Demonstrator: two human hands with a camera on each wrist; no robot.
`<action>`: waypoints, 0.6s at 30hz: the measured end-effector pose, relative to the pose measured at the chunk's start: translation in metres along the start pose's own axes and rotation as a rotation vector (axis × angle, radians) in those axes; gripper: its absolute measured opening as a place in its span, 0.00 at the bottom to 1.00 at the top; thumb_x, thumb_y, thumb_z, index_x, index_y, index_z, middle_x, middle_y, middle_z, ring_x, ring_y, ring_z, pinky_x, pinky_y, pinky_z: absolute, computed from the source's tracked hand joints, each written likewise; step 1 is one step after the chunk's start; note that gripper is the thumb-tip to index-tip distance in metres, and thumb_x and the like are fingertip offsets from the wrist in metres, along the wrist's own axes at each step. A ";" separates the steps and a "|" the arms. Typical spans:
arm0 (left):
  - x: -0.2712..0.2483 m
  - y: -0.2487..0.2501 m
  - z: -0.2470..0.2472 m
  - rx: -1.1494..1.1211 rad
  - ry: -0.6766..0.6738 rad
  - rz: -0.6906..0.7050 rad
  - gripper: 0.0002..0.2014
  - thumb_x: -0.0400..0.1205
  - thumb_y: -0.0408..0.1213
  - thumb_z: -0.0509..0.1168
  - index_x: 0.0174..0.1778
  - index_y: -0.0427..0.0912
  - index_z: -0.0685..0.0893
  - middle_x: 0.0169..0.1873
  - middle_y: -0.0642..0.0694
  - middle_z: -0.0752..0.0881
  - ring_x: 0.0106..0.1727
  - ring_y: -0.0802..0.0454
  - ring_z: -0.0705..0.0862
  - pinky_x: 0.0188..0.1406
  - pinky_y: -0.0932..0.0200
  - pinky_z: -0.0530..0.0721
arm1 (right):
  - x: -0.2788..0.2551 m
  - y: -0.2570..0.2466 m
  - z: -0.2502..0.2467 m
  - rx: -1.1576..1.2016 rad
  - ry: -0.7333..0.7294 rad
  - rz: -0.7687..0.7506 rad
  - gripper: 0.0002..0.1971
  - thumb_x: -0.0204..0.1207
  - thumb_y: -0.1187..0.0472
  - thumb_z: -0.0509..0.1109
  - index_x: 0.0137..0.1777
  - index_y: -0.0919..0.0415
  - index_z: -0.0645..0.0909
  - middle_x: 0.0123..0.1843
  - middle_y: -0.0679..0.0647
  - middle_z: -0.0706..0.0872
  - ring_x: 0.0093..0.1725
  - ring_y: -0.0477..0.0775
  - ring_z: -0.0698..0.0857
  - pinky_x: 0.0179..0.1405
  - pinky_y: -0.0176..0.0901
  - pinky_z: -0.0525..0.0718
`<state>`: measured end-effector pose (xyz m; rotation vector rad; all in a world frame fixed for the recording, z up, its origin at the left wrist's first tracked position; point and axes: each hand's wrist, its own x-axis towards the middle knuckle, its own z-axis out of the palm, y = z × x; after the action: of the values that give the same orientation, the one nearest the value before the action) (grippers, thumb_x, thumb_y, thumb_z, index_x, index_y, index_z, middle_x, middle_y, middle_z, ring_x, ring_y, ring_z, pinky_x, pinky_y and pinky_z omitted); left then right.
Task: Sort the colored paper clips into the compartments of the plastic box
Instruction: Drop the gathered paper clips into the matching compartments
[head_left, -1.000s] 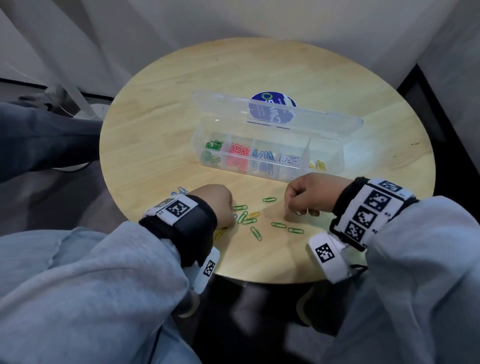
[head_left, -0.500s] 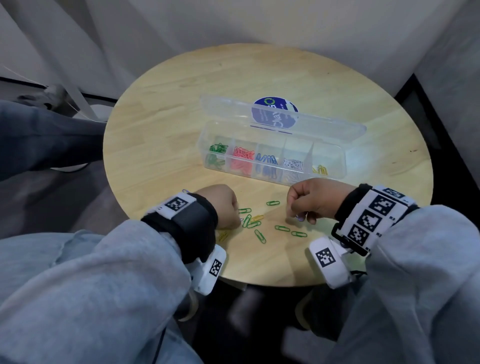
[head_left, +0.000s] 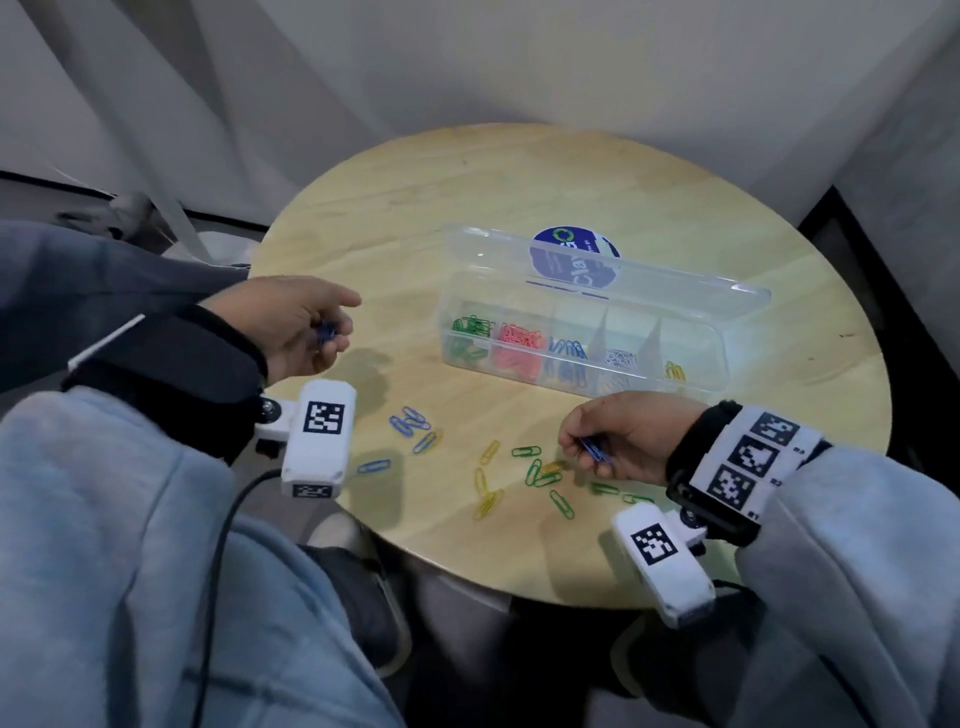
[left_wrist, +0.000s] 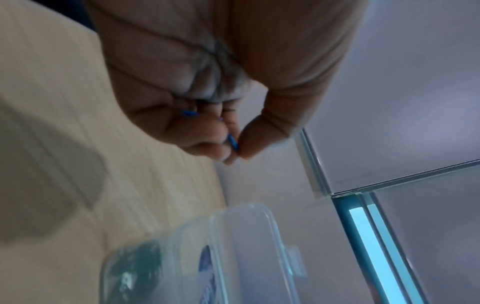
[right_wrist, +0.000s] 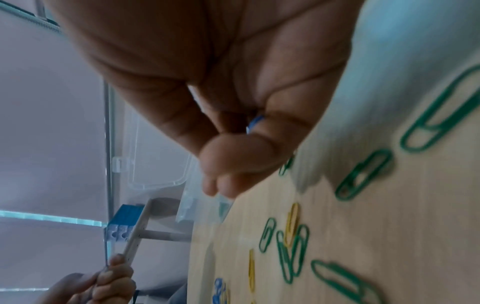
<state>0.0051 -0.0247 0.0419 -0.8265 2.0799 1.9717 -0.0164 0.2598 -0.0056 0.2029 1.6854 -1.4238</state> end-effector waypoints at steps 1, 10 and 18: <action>0.002 -0.003 -0.003 0.093 -0.007 -0.034 0.11 0.82 0.29 0.53 0.38 0.41 0.77 0.27 0.44 0.71 0.15 0.58 0.71 0.11 0.74 0.67 | 0.002 -0.003 0.007 -0.083 -0.003 -0.005 0.13 0.80 0.73 0.57 0.35 0.65 0.75 0.30 0.57 0.75 0.19 0.44 0.74 0.15 0.31 0.69; 0.010 -0.016 -0.001 1.156 0.017 0.018 0.11 0.76 0.44 0.66 0.43 0.38 0.84 0.43 0.40 0.83 0.47 0.42 0.80 0.41 0.60 0.73 | 0.034 -0.046 0.098 -1.227 0.179 -0.215 0.14 0.67 0.49 0.77 0.39 0.52 0.75 0.31 0.43 0.73 0.39 0.50 0.77 0.33 0.39 0.70; 0.008 -0.029 0.013 1.278 -0.097 -0.056 0.11 0.70 0.47 0.72 0.36 0.42 0.83 0.38 0.45 0.83 0.41 0.45 0.81 0.38 0.59 0.75 | 0.072 -0.056 0.135 -1.454 0.215 -0.125 0.18 0.70 0.47 0.73 0.28 0.56 0.72 0.28 0.49 0.75 0.26 0.50 0.73 0.24 0.35 0.66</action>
<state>0.0089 -0.0137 0.0116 -0.4363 2.5213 0.3336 -0.0245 0.0972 -0.0082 -0.5822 2.4958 0.0216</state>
